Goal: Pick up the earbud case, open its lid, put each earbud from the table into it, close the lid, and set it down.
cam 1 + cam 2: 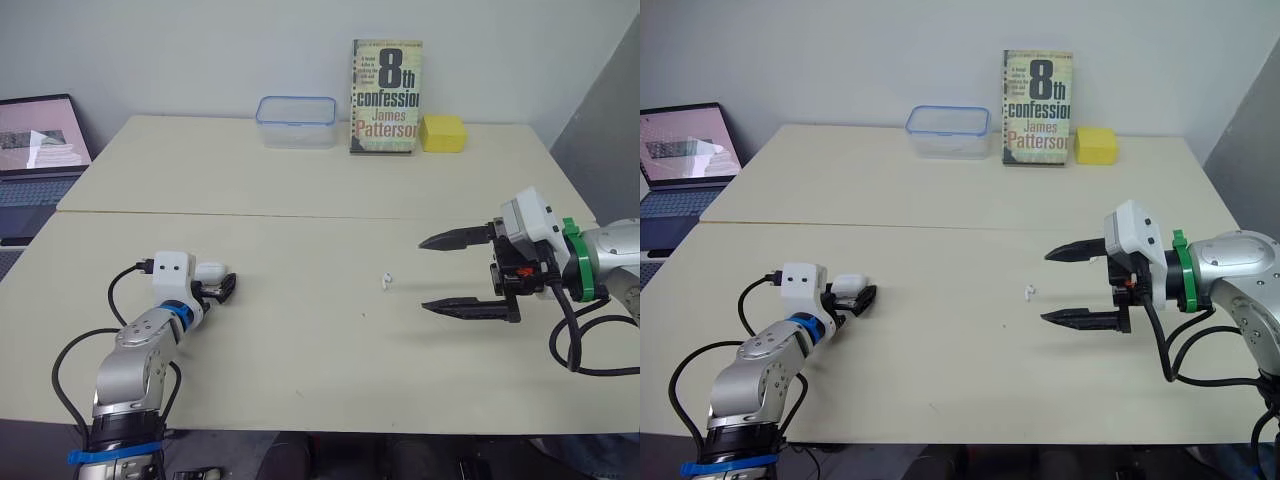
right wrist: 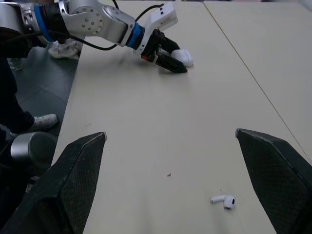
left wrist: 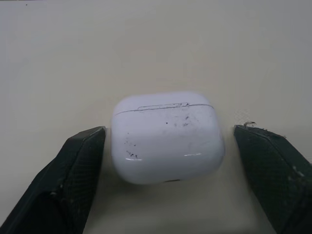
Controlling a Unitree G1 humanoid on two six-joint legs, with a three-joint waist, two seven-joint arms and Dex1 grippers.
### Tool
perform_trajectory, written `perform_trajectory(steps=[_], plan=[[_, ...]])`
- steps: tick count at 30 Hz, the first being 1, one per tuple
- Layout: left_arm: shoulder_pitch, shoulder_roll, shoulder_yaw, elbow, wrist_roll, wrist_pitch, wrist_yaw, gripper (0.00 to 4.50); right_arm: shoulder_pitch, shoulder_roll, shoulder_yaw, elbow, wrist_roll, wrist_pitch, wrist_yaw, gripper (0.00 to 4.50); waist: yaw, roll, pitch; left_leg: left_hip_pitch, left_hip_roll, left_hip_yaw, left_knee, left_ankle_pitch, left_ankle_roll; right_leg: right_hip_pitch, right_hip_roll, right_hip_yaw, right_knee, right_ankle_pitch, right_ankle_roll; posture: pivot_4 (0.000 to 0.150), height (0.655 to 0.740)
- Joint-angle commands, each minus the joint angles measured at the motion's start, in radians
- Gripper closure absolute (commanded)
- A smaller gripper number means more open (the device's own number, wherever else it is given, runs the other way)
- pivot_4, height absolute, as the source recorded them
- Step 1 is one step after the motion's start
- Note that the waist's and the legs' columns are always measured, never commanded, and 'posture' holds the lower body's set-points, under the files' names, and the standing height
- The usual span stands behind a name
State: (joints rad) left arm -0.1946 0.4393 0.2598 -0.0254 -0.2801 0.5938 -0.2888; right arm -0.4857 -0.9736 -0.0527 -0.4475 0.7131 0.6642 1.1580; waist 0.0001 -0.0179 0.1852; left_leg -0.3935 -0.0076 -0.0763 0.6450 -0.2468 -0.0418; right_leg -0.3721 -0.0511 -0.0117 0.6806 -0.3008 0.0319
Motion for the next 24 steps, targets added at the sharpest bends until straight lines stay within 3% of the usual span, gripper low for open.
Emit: perform_trajectory(steps=[1,3,9,16,21,24], plan=[[0.011,-0.004,-0.018,0.004,0.013,0.019,0.004,1.16,-0.009,0.000,-0.003,-0.021,0.008,-0.003,0.008,0.00,0.000,0.000,0.000,0.000,0.000,0.000,0.000,0.000,0.000,0.000,0.000,0.000,0.000,0.000,0.000,0.150,0.7400],[0.021,0.000,-0.011,0.003,0.022,0.019,0.008,1.67,-0.007,-0.002,-0.006,-0.022,0.009,-0.003,0.009,0.00,0.000,0.000,0.000,0.000,0.000,0.001,0.000,0.000,0.000,0.000,0.000,0.000,0.000,0.000,0.000,0.150,0.7400],[0.094,0.030,-0.011,-0.028,0.032,-0.039,-0.044,1.70,0.009,-0.011,-0.013,-0.022,-0.004,-0.011,0.009,0.00,-0.005,0.000,0.000,0.000,0.000,0.002,0.000,0.000,0.000,-0.001,-0.001,0.001,0.000,0.000,0.000,0.150,0.7400],[0.132,0.095,-0.126,-0.070,0.054,-0.273,-0.245,1.70,0.024,-0.021,-0.060,-0.008,0.015,0.034,-0.025,0.00,0.000,0.001,0.000,0.001,0.000,0.003,-0.001,0.000,0.000,-0.001,-0.002,0.001,0.000,0.000,0.000,0.150,0.7400],[0.066,0.069,-0.231,-0.130,0.016,-0.415,-0.416,1.70,0.044,-0.028,-0.125,-0.046,0.112,0.201,-0.134,0.00,0.013,0.000,0.000,-0.004,-0.001,0.000,0.001,0.000,0.000,-0.002,-0.002,0.000,-0.002,0.000,0.000,0.150,0.7400],[0.001,0.039,-0.315,-0.133,0.030,-0.523,-0.493,1.70,0.053,0.017,-0.163,-0.093,0.271,0.360,-0.271,0.00,0.014,0.000,0.000,-0.004,0.000,0.000,0.000,0.000,0.000,-0.003,-0.002,0.000,-0.001,0.000,0.000,0.150,0.7400]])
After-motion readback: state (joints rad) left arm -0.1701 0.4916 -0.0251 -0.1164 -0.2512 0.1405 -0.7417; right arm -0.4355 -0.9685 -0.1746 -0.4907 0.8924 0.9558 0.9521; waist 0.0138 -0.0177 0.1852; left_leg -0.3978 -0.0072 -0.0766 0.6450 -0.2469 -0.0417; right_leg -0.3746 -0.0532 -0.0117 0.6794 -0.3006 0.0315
